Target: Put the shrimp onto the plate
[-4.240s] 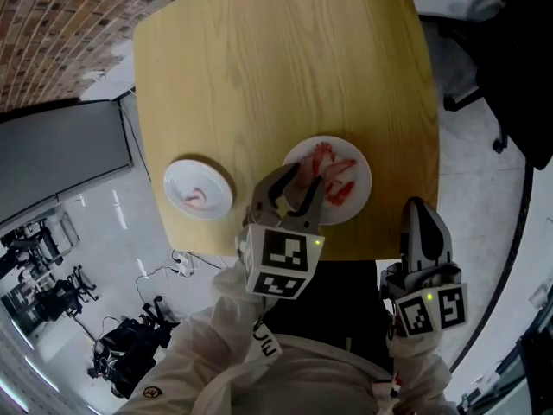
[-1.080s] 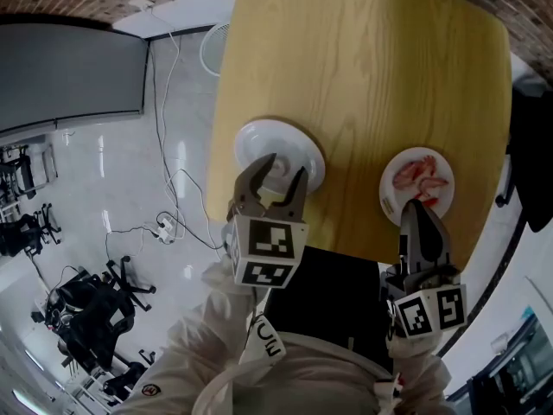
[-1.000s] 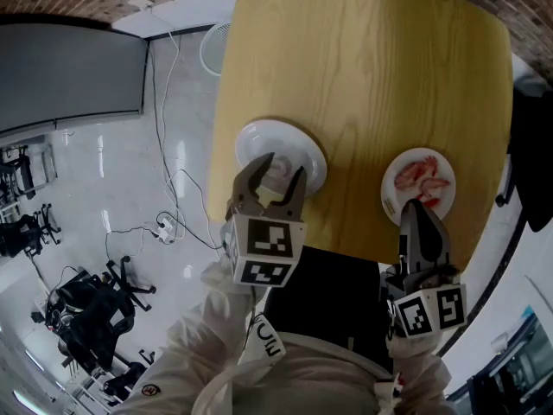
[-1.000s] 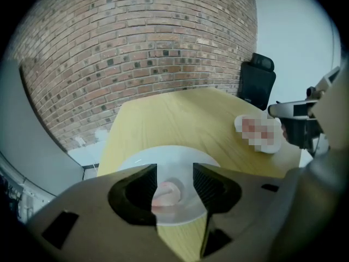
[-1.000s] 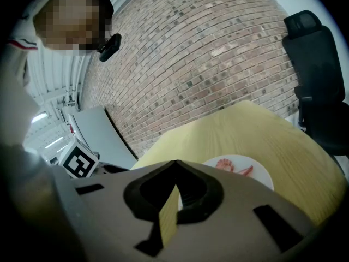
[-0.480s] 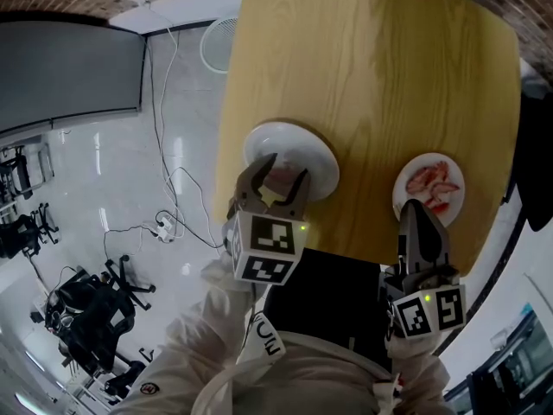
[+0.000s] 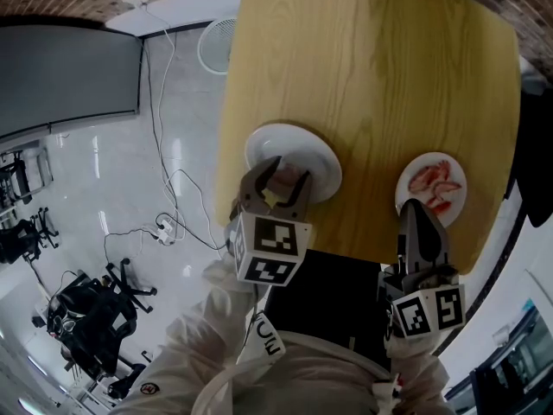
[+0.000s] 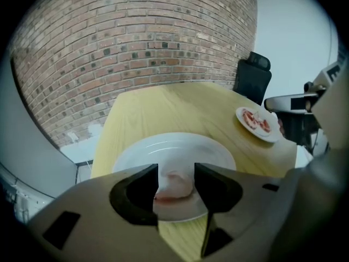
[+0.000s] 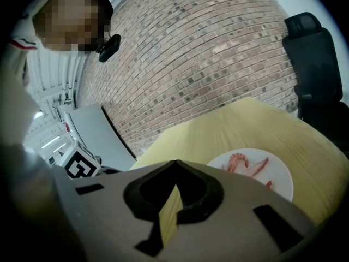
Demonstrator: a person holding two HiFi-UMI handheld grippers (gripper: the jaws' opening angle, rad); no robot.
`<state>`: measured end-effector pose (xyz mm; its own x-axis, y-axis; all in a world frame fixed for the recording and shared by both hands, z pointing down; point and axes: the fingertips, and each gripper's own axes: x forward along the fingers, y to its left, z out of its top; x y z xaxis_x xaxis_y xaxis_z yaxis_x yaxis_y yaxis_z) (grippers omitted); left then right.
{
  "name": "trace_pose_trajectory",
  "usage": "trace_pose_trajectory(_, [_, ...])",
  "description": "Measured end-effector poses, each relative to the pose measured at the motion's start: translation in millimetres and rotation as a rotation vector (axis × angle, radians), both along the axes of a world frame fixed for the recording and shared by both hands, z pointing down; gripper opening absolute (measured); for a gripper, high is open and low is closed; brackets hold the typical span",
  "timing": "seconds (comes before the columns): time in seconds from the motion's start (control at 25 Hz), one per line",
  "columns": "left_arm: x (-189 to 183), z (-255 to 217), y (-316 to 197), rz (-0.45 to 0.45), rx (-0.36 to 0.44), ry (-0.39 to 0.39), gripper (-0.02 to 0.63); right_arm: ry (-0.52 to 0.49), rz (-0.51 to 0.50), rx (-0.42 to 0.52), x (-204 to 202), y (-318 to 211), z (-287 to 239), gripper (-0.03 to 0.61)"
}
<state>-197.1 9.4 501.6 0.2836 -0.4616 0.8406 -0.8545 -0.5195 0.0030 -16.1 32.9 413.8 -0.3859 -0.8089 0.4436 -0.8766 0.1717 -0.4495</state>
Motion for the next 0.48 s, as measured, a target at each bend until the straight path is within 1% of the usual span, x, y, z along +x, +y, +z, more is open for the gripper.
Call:
trace_pose_trajectory(0.32, [0.3, -0.7, 1.5, 0.015, -0.006, 0.002, 0.206, -0.005, 0.000, -0.004, -3.4, 0.7, 0.2, 0.025])
trace_pose_trajectory(0.48, [2.3, 0.8, 2.4, 0.031, -0.012, 0.008, 0.185, -0.007, 0.008, -0.005, -2.5, 0.7, 1.6, 0.025])
